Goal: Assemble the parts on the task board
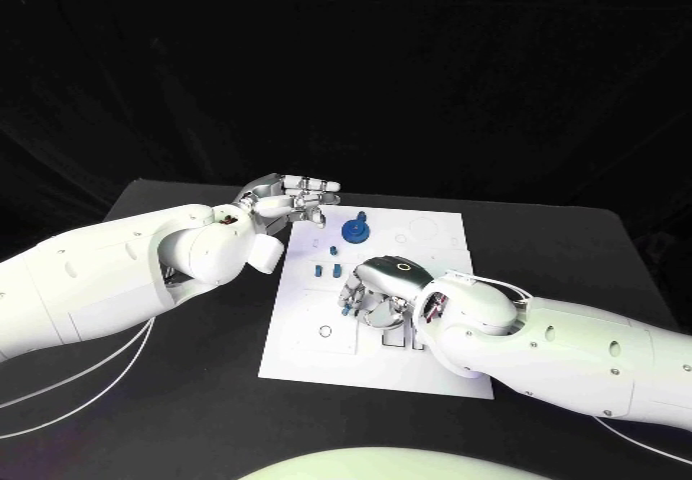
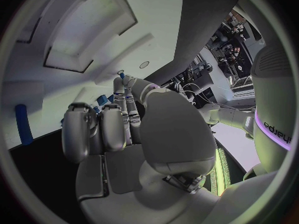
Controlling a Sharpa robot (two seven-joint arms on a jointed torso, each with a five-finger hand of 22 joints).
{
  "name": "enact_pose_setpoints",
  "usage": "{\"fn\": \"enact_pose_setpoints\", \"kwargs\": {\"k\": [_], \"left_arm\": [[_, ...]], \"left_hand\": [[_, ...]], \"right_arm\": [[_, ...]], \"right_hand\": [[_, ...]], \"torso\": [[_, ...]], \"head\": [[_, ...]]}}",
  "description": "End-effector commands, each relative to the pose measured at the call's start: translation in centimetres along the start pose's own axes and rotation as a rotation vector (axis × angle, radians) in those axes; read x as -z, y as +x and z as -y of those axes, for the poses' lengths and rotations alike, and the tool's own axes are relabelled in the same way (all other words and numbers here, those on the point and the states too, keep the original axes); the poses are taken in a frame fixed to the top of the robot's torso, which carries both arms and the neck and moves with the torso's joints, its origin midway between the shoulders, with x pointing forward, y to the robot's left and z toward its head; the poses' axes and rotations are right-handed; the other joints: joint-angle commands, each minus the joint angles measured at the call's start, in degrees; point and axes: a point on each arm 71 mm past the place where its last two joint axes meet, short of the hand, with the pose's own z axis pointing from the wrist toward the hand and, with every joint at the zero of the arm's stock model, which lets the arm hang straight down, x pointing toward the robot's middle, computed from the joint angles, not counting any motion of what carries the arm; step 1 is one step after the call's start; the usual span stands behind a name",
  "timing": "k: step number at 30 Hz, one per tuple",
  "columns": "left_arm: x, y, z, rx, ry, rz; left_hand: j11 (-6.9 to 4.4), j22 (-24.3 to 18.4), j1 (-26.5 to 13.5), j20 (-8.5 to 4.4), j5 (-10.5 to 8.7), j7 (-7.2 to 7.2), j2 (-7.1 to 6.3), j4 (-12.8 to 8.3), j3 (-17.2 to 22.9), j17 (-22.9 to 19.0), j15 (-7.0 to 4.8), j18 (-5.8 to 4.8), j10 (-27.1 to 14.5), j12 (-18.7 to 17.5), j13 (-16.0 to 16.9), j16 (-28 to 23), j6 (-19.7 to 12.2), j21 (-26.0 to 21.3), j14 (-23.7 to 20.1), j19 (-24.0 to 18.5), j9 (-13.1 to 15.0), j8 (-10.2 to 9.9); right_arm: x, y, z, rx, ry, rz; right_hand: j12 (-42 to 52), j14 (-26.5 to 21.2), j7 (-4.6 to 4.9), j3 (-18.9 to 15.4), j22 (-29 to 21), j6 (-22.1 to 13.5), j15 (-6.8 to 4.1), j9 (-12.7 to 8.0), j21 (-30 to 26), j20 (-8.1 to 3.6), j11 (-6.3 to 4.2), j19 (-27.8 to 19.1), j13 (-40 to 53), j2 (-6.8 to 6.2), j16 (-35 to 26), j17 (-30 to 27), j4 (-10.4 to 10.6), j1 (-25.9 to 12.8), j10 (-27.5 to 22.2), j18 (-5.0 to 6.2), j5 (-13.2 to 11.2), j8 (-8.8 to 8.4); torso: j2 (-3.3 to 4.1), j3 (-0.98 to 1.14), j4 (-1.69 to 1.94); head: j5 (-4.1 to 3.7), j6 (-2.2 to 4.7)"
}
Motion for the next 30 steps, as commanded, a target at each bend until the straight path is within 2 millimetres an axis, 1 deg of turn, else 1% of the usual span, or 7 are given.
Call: {"fn": "enact_pose_setpoints", "kwargs": {"k": [1, 6, 16, 30], "left_arm": [[0.0, 0.3, 0.1, 0.007, 0.003, -0.023], [0.0, 0.3, 0.1, 0.007, 0.003, -0.023], [0.0, 0.3, 0.1, 0.007, 0.001, -0.025], [0.0, 0.4, 0.1, 0.007, -0.003, -0.028]], "left_hand": [[0.03, -0.1, -0.1, 0.28, -0.2, 0.08, 0.5, -0.2, -0.1, -0.1, 0.01, 1.16, -0.4, 0.4, -0.1, -0.3, -0.4, -0.3, -0.4, 0.0, -0.1, 0.3], [0.03, -0.1, -0.1, 0.28, -0.2, 0.08, 0.5, -0.2, -0.1, -0.1, 0.01, 1.16, -0.4, 0.4, -0.1, -0.3, -0.4, -0.3, -0.4, 0.0, -0.1, 0.3], [0.01, -0.1, -0.2, 0.31, -0.2, 0.06, 0.57, -0.2, -0.2, -0.1, 0.02, 1.17, -0.4, 0.5, -0.1, -0.3, -0.4, -0.3, -0.4, 0.0, -0.1, 0.4], [0.01, -0.1, -0.2, 0.31, -0.19, 0.06, 0.6, -0.3, -0.2, -0.2, 0.02, 1.18, -0.5, 0.5, -0.1, -0.3, -0.4, -0.4, -0.5, 0.0, -0.1, 0.4]], "right_arm": [[0.0, 0.3, -0.1, 0.003, -0.006, -0.017], [-0.1, 0.5, 0.1, 0.004, -0.001, -0.021], [-0.4, 0.8, 0.3, 0.014, 0.01, -0.031], [-0.8, 1.4, 0.2, 0.03, 0.022, -0.077]], "right_hand": [[-0.3, 2.5, 0.15, -0.3, 9.2, 0.2, -0.16, 0.1, 0.2, 0.14, -0.06, 0.2, -0.1, 0.21, 0.3, 0.0, -0.1, -0.6, -0.3, -0.62, 0.3, 0.31], [-0.3, 2.5, 0.15, -0.3, 9.2, 0.2, -0.16, 0.1, 0.2, 0.14, -0.06, 0.2, -0.1, 0.21, 0.3, 0.0, -0.1, -0.6, -0.3, -0.62, 0.3, 0.31], [-0.4, 2.5, 0.14, -0.3, 9.2, 0.2, -0.16, 0.1, 0.1, 0.15, -0.07, 0.2, -0.1, 0.27, 0.3, -0.1, -0.1, -0.6, -0.2, -0.6, 0.4, 0.29], [-0.7, 2.4, 0.25, -0.9, 9.1, -0.2, -0.07, 0.0, -0.2, 0.21, 0.06, 0.1, -0.1, 0.11, 0.2, -0.2, -0.1, -1.1, -0.5, -0.55, 0.6, 0.02]], "torso": [[0.05, 0.03, -0.01], [0.03, 0.0, 0.0], [0.02, 0.0, 0.01], [-0.01, -0.02, -0.01]], "head": [[0.08, -0.06], [0.14, -0.27], [0.25, -0.39], [0.2, -0.32]]}}
